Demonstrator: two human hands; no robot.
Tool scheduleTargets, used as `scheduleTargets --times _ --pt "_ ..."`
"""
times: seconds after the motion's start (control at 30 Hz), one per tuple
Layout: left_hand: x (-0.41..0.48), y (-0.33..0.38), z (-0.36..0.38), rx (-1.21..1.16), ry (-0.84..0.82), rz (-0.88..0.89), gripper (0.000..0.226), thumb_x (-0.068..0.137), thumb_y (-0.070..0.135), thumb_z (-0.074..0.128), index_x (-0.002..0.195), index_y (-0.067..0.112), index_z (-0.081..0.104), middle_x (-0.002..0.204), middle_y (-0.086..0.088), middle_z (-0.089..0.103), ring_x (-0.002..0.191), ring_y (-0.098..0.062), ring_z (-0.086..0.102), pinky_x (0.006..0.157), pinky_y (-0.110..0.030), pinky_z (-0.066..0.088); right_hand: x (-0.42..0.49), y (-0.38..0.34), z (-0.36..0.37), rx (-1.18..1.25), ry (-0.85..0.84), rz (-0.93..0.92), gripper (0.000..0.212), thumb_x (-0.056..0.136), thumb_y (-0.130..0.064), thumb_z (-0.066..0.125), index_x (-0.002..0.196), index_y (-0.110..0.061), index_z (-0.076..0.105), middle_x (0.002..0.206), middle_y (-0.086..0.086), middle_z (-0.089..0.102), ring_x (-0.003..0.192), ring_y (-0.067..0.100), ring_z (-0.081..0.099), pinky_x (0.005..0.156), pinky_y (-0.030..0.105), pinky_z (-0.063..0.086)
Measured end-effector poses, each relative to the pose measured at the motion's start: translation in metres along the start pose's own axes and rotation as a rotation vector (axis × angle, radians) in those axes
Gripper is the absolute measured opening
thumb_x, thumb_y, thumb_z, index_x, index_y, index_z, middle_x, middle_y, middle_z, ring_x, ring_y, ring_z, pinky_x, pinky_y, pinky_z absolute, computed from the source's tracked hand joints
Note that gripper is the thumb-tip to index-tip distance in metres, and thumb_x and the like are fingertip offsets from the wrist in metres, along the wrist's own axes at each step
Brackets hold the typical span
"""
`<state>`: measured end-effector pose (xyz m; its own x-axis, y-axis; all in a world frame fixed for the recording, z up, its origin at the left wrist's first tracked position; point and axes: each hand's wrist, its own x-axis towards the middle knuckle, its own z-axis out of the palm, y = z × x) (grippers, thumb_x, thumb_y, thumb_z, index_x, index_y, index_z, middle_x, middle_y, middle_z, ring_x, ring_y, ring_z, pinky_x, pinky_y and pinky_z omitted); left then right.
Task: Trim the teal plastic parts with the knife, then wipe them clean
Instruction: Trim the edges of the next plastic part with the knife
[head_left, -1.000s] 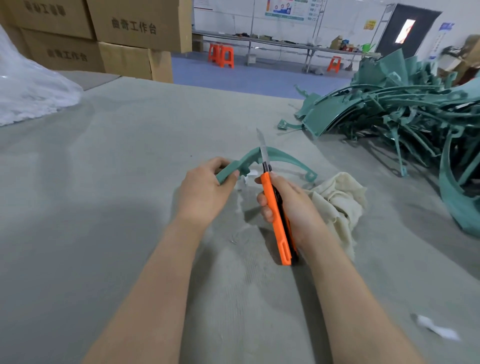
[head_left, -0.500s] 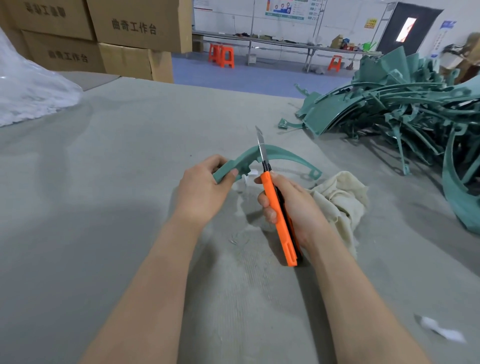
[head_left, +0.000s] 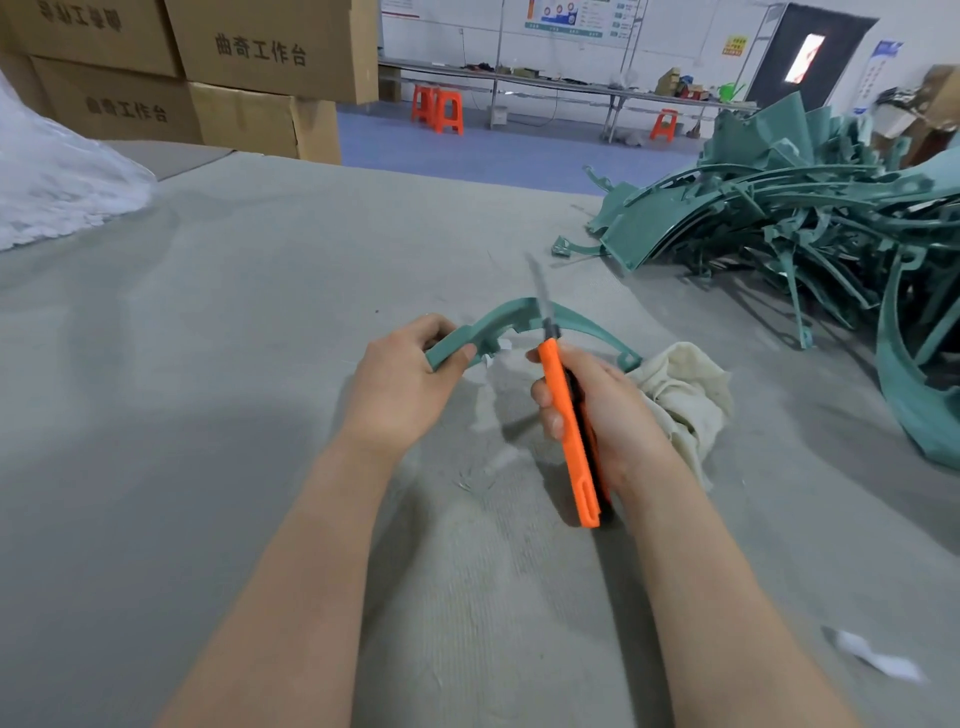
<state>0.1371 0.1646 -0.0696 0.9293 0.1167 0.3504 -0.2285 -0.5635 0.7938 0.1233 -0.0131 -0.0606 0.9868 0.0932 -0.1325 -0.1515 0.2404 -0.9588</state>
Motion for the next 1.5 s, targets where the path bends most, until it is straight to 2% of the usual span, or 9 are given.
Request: scheduleTargets --times 0.13,0.27,0.37,0.43,0.57,0.7,1.13,1.43,1.5 --pt "-0.002 0.002 -0.001 0.008 -0.018 -0.007 0.014 0.09 0.033 0.062 0.076 0.033 0.059 0.067 0.012 0.056 0.067 -0.012 0.053 0.062 -0.03 0.041 0.003 -0.008 -0.006 0.179 0.232 -0.122 0.039 0.095 -0.048 0.052 0.092 -0.011 0.062 0.055 -0.002 0.057 0.042 0.009 0.049 0.041 0.019 0.042" --pt "-0.005 0.003 -0.003 0.008 -0.046 0.024 0.016 0.09 0.034 0.063 0.074 0.034 0.059 0.063 0.013 0.055 0.062 -0.011 0.049 0.059 -0.026 0.038 0.001 -0.005 0.002 0.099 0.297 -0.248 0.02 0.09 -0.026 0.068 0.078 -0.012 0.059 0.056 -0.002 0.059 0.044 0.009 0.05 0.044 0.019 0.043" --pt "-0.009 0.008 0.0 0.0 -0.104 0.076 0.008 0.09 0.034 0.063 0.082 0.033 0.064 0.067 0.008 0.058 0.065 -0.013 0.051 0.061 -0.028 0.04 0.001 -0.004 0.011 0.043 0.338 -0.306 0.01 0.089 -0.021 0.068 0.083 -0.015 0.063 0.06 -0.007 0.064 0.044 0.007 0.049 0.043 0.019 0.042" --pt "-0.01 0.009 0.001 0.004 -0.125 0.093 0.007 0.09 0.034 0.063 0.083 0.034 0.064 0.064 0.009 0.056 0.062 -0.011 0.049 0.06 -0.029 0.038 0.002 -0.003 0.013 0.03 0.345 -0.338 0.002 0.09 -0.02 0.068 0.089 -0.02 0.066 0.062 -0.009 0.064 0.045 0.007 0.049 0.045 0.02 0.043" --pt "-0.01 0.009 0.003 0.012 -0.124 0.103 0.006 0.09 0.033 0.063 0.084 0.034 0.064 0.061 0.011 0.055 0.059 -0.009 0.047 0.058 -0.027 0.037 0.002 -0.001 0.013 0.018 0.359 -0.365 0.009 0.091 -0.018 0.067 0.098 -0.023 0.066 0.066 -0.008 0.063 0.046 0.007 0.049 0.048 0.02 0.045" --pt "-0.01 0.008 0.003 0.009 -0.141 0.1 0.005 0.09 0.035 0.062 0.085 0.034 0.064 0.067 0.011 0.058 0.064 -0.011 0.05 0.06 -0.03 0.04 0.0 -0.003 0.013 -0.033 0.328 -0.368 0.005 0.092 -0.017 0.064 0.094 -0.019 0.067 0.076 0.006 0.064 0.047 0.008 0.05 0.049 0.021 0.045" --pt "-0.011 0.011 0.007 0.054 -0.153 0.137 0.005 0.091 0.035 0.062 0.09 0.032 0.065 0.063 0.023 0.056 0.064 -0.007 0.051 0.058 -0.026 0.038 0.0 -0.005 0.015 -0.212 0.434 -0.437 0.013 0.093 -0.016 0.06 0.081 -0.016 0.064 0.073 0.01 0.063 0.05 0.003 0.052 0.052 0.017 0.048" --pt "-0.011 0.011 0.008 0.041 -0.151 0.129 0.004 0.092 0.031 0.061 0.089 0.03 0.065 0.06 0.031 0.054 0.06 -0.002 0.049 0.053 -0.018 0.033 0.001 -0.006 0.012 -0.21 0.39 -0.42 0.013 0.094 -0.014 0.059 0.083 -0.012 0.065 0.06 -0.004 0.065 0.052 0.004 0.059 0.052 0.016 0.047" --pt "-0.012 0.011 0.008 0.03 -0.144 0.124 0.004 0.092 0.03 0.062 0.088 0.03 0.064 0.06 0.026 0.055 0.059 -0.004 0.048 0.053 -0.018 0.034 0.0 -0.006 0.011 -0.152 0.353 -0.396 0.014 0.094 -0.012 0.059 0.08 -0.014 0.064 0.057 -0.007 0.064 0.051 0.004 0.058 0.051 0.017 0.046"
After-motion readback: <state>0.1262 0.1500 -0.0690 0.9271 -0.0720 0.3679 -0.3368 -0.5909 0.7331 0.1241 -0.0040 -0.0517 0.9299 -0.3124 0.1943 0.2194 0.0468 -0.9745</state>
